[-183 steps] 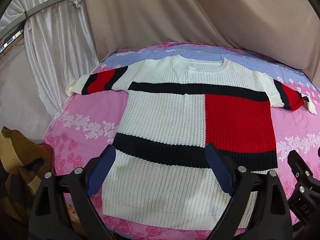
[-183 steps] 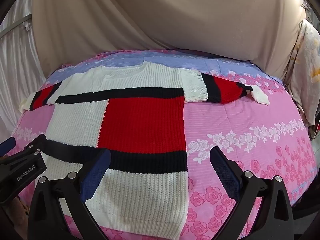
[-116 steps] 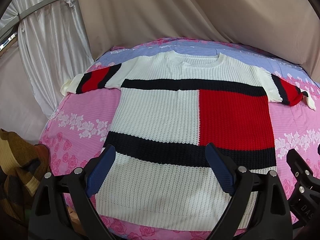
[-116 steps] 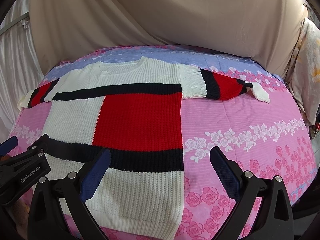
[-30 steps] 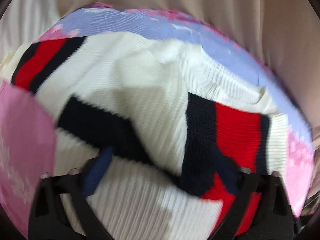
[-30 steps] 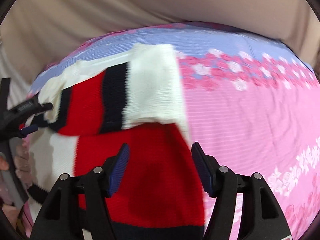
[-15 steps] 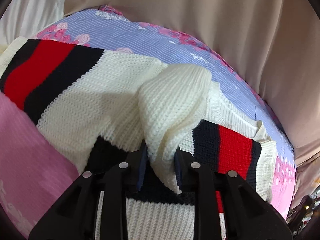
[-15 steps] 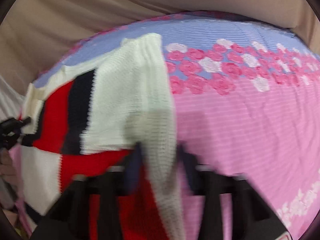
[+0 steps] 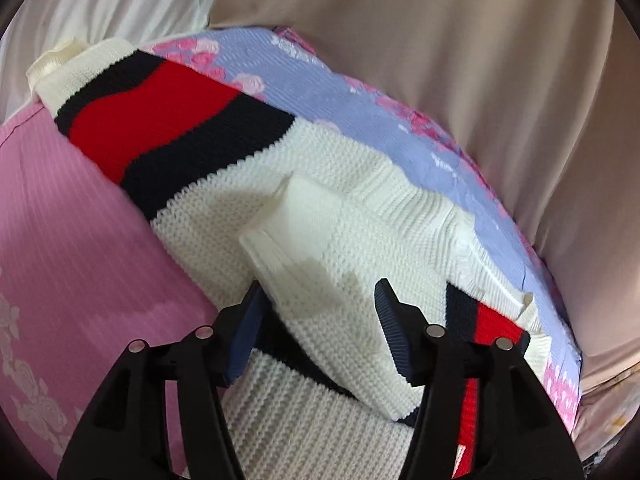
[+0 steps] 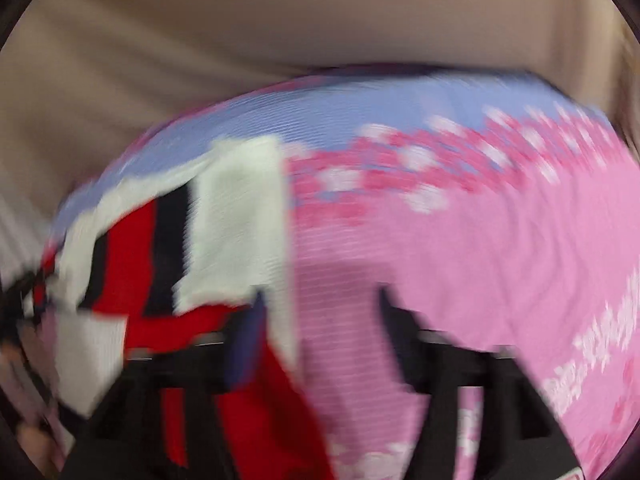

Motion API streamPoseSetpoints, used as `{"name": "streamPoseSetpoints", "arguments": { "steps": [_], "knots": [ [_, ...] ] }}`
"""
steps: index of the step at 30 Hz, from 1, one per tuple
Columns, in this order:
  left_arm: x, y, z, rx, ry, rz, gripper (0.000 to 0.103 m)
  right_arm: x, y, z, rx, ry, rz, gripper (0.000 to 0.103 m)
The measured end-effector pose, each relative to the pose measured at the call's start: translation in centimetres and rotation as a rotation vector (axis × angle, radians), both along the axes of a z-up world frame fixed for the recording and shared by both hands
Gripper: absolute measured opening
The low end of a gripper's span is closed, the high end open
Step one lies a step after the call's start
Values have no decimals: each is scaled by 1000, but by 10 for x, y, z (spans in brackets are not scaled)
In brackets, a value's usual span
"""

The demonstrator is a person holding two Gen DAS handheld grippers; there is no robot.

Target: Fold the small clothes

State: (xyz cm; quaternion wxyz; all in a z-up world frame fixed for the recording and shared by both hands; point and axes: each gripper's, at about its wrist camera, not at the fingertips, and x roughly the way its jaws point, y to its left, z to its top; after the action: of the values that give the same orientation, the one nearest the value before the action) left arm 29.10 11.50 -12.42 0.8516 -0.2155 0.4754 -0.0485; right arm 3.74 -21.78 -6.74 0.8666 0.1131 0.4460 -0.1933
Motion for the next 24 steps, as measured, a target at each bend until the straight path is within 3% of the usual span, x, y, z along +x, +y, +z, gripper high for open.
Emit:
{"name": "streamPoseSetpoints", "arguments": {
  "steps": [3, 4, 5, 7, 8, 10, 13, 16, 19, 20, 22, 24],
  "knots": [
    [0, -5, 0, 28, 3, -23, 55, 38, 37, -33, -138, 117, 107, 78],
    [-1, -5, 1, 24, 5, -29, 55, 46, 35, -43, -142, 133, 106, 66],
    [-3, -3, 3, 18, 4, -30, 55, 49, 26, -47, -130, 135, 82, 36],
    [-8, 7, 8, -1, -2, -32, 55, 42, -8, -42, -19, 75, -35, 17],
    [-10, 17, 11, -13, -6, -23, 55, 33, -29, -38, 37, 35, -112, 14],
    [-11, 38, 15, -10, -9, 23, 66, 16, -57, -39, 58, 36, -219, 13],
    [-1, 94, 14, -27, 5, 150, 67, -3, -78, -44, 128, 41, -265, 14],
    [20, 154, 2, -18, 49, 295, 67, -8, -66, -31, 112, 34, -240, 27],
    [40, 206, -13, -56, 81, 440, 66, -19, -46, -15, 113, -2, -229, 51],
    [45, 219, -17, -93, 61, 471, 66, -23, -36, -12, 121, -12, -225, 54],
    [55, 228, -17, -88, 49, 505, 66, -30, -25, -8, 132, -14, -210, 57],
    [69, 227, -16, -72, 41, 492, 56, -34, -13, -4, 136, -1, -191, 58]
  ]
}}
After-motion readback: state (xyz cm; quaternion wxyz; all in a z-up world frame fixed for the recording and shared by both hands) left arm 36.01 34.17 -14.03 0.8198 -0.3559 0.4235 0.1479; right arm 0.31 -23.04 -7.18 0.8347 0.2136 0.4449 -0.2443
